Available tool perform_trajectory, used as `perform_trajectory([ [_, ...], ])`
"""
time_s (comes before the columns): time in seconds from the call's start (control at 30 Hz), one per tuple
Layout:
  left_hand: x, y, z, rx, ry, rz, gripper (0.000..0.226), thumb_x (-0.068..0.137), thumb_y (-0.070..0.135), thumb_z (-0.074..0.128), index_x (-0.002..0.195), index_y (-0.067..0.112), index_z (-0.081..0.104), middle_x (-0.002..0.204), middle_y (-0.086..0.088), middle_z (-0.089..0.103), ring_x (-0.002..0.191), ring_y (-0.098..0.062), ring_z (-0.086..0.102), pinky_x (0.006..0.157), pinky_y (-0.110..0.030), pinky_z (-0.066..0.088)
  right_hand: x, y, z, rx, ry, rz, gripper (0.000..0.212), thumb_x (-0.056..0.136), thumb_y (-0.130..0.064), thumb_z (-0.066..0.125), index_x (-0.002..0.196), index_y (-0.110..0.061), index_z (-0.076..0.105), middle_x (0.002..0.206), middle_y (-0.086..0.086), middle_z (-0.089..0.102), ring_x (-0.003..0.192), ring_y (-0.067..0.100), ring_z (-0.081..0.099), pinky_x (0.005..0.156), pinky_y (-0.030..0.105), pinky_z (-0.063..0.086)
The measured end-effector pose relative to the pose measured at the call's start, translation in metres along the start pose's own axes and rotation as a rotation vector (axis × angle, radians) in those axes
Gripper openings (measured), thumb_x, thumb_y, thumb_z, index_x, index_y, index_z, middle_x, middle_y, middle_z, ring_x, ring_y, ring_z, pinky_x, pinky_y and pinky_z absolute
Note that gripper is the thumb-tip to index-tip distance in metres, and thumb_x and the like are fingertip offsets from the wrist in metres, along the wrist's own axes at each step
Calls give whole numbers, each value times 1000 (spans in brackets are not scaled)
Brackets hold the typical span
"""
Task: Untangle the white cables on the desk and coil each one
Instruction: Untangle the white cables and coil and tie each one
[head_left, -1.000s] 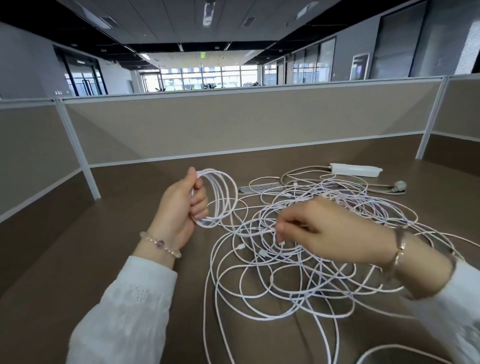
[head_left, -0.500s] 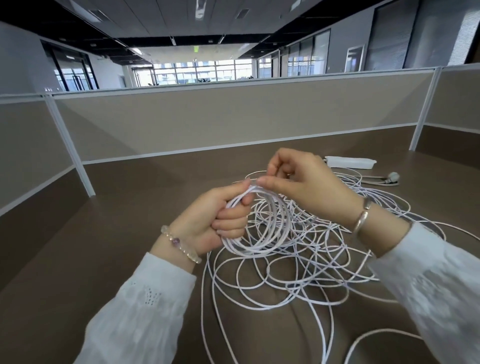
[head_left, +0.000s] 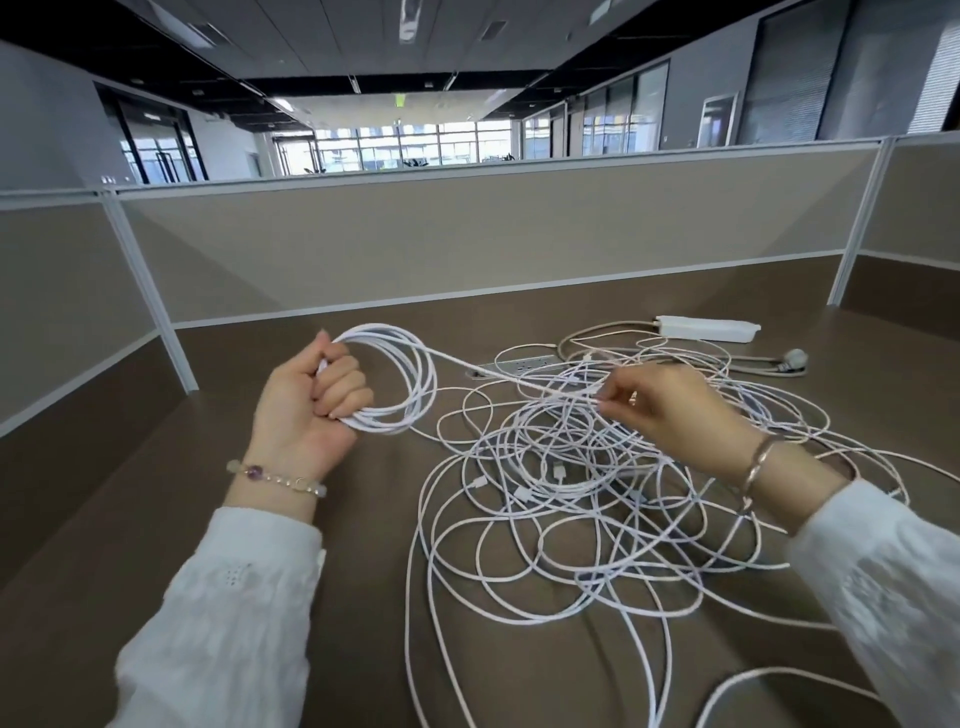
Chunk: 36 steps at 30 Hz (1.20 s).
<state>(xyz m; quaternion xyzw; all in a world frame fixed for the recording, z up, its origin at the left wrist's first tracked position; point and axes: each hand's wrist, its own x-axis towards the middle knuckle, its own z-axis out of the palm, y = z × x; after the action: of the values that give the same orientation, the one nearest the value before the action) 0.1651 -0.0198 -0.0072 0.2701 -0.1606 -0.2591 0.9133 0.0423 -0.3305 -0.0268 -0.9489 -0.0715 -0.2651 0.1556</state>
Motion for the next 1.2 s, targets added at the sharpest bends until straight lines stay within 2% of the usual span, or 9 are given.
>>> perform_trajectory([
  [0.23,2,-28,27,318,118,97,44,103,35,35,63,18,41,41,8,25,32,-4,21,35,-16,19,-7,-67,15,-334,-30,-196,27,100,-39,35,103,-25,57,102,-5,66,89,21,64,63,28,33],
  [0.4,-3,-62,48,712,94,197,44,102,28,41,61,14,49,49,-4,48,40,-16,44,42,-21,40,2,-113,0,-299,24,-375,21,97,-35,44,96,-22,60,84,-2,69,67,28,65,49,31,38],
  [0.53,-13,-78,64,984,18,176,40,102,20,42,63,13,49,51,-3,47,43,-13,43,42,-20,35,13,-123,-14,-200,3,-300,23,94,-45,44,100,-27,55,95,-1,69,88,28,64,71,39,49],
  [0.6,-17,-81,67,1077,-28,77,40,101,13,37,62,13,46,44,-4,42,33,-13,37,36,-17,24,17,-121,-22,-24,18,-249,23,85,-47,60,90,-27,50,80,-6,67,76,19,63,69,35,49],
  [0.7,-20,-77,68,937,-92,-184,38,99,14,40,61,14,39,38,1,24,26,-6,16,40,-12,6,21,-107,-30,223,-17,-172,32,75,-35,77,81,-20,50,60,-14,55,55,2,52,57,14,39],
  [0.87,-16,-46,56,702,-93,-355,31,92,31,46,68,12,42,36,8,22,24,0,17,34,-14,4,23,-58,-42,586,-13,68,16,78,-21,75,78,-10,65,65,5,64,59,11,56,59,25,46],
  [0.97,-14,-43,51,704,-50,-361,31,92,31,46,68,12,42,37,8,23,24,-1,17,35,-15,5,17,-48,-38,474,20,103,13,80,-27,74,78,-15,68,72,5,68,59,14,58,64,30,50],
  [1.07,-11,-54,52,767,-49,-388,32,96,30,43,69,13,43,39,7,23,26,-1,17,32,-15,8,16,-61,-30,259,45,35,14,85,-30,68,79,-18,65,63,-9,61,50,-1,50,57,9,35],
  [1.2,-11,-58,53,672,-72,-457,30,90,30,47,65,13,45,39,9,21,27,-1,14,30,-15,9,20,-74,-27,132,132,-36,11,89,-28,65,82,-19,62,64,-16,54,60,-12,50,59,4,33],
])
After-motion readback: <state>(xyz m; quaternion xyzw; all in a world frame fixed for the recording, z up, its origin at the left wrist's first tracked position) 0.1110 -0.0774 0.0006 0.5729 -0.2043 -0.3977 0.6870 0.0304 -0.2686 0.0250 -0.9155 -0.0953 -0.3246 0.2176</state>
